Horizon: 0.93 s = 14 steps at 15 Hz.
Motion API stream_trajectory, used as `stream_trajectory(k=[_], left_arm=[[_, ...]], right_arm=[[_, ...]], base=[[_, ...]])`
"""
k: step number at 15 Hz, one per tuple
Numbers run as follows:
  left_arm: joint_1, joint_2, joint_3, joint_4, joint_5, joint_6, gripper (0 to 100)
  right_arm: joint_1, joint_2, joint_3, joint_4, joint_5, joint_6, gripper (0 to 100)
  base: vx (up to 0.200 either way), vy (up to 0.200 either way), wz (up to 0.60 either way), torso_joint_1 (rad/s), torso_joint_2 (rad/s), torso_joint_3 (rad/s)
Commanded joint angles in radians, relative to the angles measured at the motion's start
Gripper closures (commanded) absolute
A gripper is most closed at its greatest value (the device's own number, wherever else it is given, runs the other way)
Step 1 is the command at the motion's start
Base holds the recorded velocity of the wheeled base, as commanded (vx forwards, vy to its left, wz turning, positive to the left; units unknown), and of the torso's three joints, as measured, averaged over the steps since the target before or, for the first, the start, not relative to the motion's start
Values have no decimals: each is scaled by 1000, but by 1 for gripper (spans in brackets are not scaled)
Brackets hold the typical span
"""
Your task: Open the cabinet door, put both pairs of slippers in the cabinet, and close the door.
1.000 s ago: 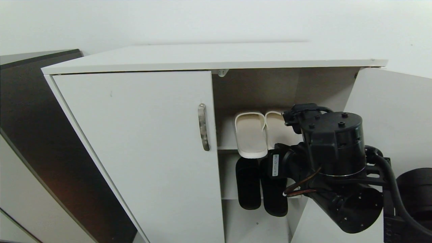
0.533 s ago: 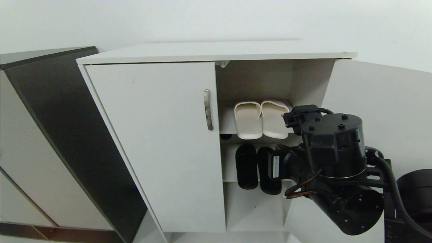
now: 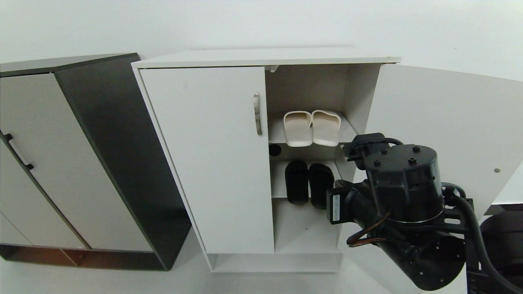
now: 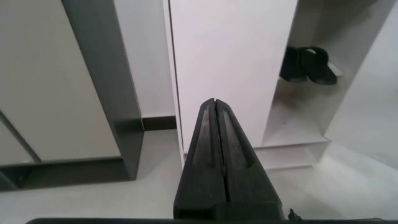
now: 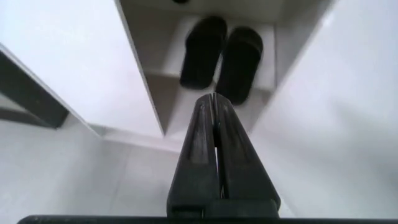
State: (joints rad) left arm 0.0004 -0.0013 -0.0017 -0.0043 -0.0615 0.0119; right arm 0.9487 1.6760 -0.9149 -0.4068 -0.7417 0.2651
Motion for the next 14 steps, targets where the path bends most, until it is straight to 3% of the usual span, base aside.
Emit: stream_trajectory(k=[1, 5, 14], left_arm=[[1, 1, 0, 0, 0, 0, 100], [1, 1, 0, 0, 0, -1, 100], [1, 1, 0, 0, 0, -1, 100]], right_arm=[[1, 1, 7, -1, 2, 0, 100], [-5, -2, 30, -1, 4, -1, 100], [-8, -1, 41, -1, 4, -12, 100]], base=[[-200, 0, 0, 2, 2, 7], [-200, 0, 0, 0, 4, 1], [0, 0, 0, 0, 0, 0]])
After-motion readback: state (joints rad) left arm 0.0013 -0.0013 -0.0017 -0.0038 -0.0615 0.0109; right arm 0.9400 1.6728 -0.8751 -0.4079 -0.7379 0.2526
